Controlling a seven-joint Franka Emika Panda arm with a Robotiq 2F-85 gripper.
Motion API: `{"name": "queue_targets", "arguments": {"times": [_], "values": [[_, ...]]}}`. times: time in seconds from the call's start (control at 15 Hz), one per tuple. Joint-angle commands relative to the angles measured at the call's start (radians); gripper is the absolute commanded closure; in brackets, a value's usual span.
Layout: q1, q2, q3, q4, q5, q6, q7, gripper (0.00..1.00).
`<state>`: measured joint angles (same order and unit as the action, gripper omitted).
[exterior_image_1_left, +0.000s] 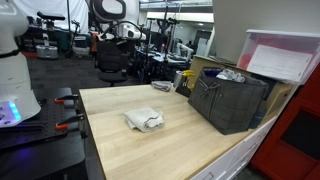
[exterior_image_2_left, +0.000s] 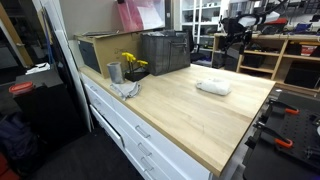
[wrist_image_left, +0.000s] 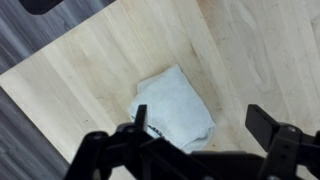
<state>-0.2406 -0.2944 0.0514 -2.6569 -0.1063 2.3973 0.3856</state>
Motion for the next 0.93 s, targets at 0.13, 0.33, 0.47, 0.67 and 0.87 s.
{"name": "queue_targets", "arguments": {"times": [0.13,0.33,0.47,0.67,0.87], "values": [[0.024,0.008,-0.025,0.008,-0.010,-0.003,0.010,0.00],[0.030,0.038,-0.038,0.025,0.008,0.020,0.003,0.00],[0.031,0.082,-0.072,0.051,0.031,0.038,-0.040,0.00],[0.023,0.169,-0.123,0.099,0.031,0.066,-0.096,0.00],[0.035,0.256,-0.166,0.140,0.062,0.075,-0.183,0.00]]}}
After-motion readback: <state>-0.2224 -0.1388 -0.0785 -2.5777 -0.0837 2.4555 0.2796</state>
